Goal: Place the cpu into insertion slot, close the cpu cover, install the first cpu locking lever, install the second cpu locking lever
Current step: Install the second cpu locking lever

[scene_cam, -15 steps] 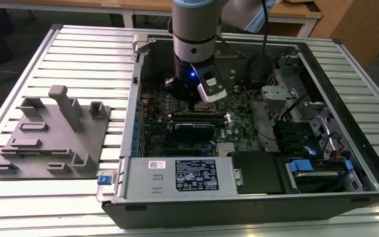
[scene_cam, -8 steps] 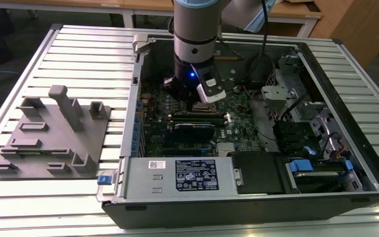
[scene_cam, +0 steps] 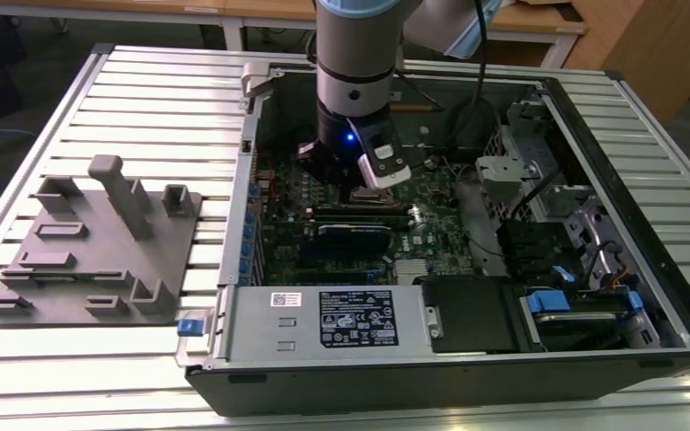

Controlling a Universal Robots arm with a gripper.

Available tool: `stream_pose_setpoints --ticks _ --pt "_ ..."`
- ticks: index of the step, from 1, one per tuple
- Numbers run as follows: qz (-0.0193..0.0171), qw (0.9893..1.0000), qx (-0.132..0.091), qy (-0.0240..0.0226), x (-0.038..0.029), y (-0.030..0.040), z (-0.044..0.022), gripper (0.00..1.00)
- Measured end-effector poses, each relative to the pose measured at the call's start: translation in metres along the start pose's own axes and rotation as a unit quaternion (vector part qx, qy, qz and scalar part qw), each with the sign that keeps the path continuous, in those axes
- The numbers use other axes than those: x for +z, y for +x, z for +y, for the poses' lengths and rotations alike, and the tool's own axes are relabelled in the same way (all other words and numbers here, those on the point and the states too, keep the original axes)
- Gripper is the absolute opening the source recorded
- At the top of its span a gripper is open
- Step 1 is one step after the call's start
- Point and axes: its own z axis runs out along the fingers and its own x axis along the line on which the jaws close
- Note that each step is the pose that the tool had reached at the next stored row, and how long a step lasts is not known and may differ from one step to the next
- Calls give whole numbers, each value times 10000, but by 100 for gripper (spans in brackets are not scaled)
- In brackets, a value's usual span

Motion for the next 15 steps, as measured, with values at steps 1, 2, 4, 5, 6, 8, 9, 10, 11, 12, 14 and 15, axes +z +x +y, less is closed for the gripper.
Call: stream_pose_setpoints --ticks 1,2,4,5,6,8,9,10,11,12,14,15 --pt "0 10000 -1 -1 1 -1 -4 10" --pt "0 10000 -1 -2 1 -2 -11 10" --pt "0 10000 0 -1 -1 -2 -23 10" --pt "0 10000 -2 -1 -1 -3 -30 10" --pt "0 10000 -5 -1 -1 -4 -37 10" --pt "1 10000 -16 -2 0 -4 -43 10" --pt "3 10000 -27 -9 1 -3 -43 10" --pt "6 10000 -43 -34 3 -3 -44 10" --pt "10 10000 -59 -68 5 -3 -44 10" --pt "13 9999 -75 -103 9 -3 -44 10" --pt "23 9998 -109 -186 18 -2 -44 10" --pt "27 9997 -125 -217 22 -2 -45 10"
